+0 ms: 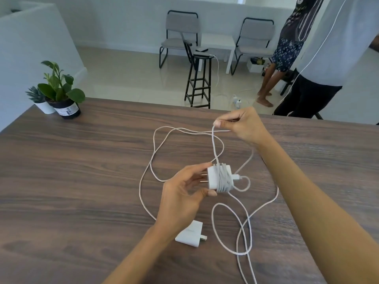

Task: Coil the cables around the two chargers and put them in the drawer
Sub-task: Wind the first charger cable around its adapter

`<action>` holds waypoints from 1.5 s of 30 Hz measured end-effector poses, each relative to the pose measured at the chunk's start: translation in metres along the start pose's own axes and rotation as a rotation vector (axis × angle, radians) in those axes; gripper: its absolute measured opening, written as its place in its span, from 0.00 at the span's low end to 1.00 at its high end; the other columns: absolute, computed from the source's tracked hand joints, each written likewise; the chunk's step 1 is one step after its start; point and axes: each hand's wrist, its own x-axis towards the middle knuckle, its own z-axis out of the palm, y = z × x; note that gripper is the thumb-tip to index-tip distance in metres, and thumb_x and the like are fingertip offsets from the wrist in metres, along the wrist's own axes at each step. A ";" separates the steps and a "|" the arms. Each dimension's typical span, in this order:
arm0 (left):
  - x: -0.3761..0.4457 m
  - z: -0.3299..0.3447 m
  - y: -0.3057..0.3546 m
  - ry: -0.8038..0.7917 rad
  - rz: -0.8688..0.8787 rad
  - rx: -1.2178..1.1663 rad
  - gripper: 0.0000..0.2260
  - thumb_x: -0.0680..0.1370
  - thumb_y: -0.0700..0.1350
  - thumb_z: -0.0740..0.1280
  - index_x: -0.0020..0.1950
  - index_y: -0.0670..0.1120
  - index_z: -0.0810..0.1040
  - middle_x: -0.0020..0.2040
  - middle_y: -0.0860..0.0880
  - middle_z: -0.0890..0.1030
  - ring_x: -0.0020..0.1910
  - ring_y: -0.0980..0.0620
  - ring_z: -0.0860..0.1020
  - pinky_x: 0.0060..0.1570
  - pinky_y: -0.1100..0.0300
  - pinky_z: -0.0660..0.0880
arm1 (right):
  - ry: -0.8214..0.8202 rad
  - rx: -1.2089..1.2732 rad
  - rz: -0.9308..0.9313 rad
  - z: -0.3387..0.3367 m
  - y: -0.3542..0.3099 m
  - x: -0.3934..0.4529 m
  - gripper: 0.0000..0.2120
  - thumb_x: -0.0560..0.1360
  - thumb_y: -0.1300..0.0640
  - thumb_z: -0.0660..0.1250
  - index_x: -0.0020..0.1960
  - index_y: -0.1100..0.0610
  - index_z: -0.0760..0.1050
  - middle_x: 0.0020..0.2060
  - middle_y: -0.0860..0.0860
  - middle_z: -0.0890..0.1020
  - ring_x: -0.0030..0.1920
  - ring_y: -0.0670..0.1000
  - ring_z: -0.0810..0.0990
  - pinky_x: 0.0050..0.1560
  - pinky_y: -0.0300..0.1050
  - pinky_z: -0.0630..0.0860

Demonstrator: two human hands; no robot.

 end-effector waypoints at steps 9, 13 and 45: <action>0.000 0.002 0.024 0.021 0.016 -0.138 0.25 0.65 0.26 0.73 0.56 0.48 0.79 0.50 0.53 0.84 0.51 0.54 0.81 0.52 0.61 0.77 | 0.079 0.198 0.123 0.031 0.019 -0.015 0.08 0.69 0.62 0.74 0.47 0.61 0.83 0.40 0.54 0.85 0.41 0.45 0.82 0.47 0.40 0.79; 0.017 -0.011 0.035 0.137 0.058 -0.177 0.22 0.67 0.25 0.70 0.56 0.44 0.77 0.47 0.57 0.84 0.49 0.57 0.82 0.49 0.66 0.77 | -0.049 0.231 0.186 0.047 0.034 -0.044 0.02 0.64 0.60 0.76 0.36 0.57 0.84 0.27 0.45 0.81 0.29 0.41 0.74 0.34 0.36 0.69; 0.031 -0.011 0.007 0.153 0.028 0.164 0.23 0.65 0.35 0.77 0.58 0.47 0.79 0.50 0.51 0.83 0.47 0.59 0.82 0.52 0.61 0.78 | -0.061 -0.369 -0.296 0.018 -0.052 -0.059 0.07 0.70 0.59 0.71 0.40 0.47 0.84 0.34 0.47 0.81 0.35 0.45 0.76 0.37 0.52 0.76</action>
